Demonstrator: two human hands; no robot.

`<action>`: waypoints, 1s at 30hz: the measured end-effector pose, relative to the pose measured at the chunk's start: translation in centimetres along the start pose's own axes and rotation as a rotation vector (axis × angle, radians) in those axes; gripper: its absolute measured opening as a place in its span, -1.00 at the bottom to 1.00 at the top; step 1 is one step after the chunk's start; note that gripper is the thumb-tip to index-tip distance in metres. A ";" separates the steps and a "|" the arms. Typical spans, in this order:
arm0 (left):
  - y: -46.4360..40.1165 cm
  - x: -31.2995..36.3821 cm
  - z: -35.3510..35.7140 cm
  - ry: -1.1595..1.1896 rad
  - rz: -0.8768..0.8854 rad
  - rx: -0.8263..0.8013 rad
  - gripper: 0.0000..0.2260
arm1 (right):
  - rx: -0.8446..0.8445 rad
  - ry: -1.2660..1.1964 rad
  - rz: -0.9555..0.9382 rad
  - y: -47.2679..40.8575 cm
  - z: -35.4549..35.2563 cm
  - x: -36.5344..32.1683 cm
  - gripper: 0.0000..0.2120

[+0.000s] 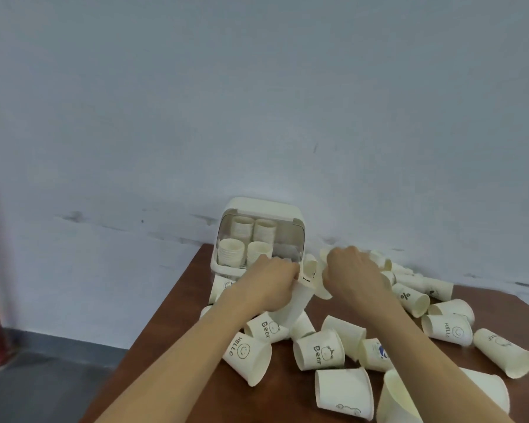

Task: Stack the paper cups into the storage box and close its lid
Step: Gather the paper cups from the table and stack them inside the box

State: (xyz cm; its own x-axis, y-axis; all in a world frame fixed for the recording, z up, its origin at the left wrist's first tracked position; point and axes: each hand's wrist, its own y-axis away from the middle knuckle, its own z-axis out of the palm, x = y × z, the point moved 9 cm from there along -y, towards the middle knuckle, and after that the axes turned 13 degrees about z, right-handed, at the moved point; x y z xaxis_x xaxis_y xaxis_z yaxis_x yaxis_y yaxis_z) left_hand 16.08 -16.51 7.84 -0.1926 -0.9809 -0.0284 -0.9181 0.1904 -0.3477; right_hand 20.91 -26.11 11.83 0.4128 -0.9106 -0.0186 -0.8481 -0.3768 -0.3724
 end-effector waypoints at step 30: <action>-1.1 -21.0 0.4 -0.015 -0.498 0.393 -0.81 | -0.166 0.014 -0.147 -13.9 16.0 -12.1 -0.81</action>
State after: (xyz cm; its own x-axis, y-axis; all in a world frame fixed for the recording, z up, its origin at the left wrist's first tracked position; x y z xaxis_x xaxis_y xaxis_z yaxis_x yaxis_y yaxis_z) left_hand 21.24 3.85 8.44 0.2326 -0.9489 0.2132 -0.6997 -0.3155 -0.6410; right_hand 33.01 -7.18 2.39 0.5326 -0.8455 0.0380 -0.8225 -0.5277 -0.2120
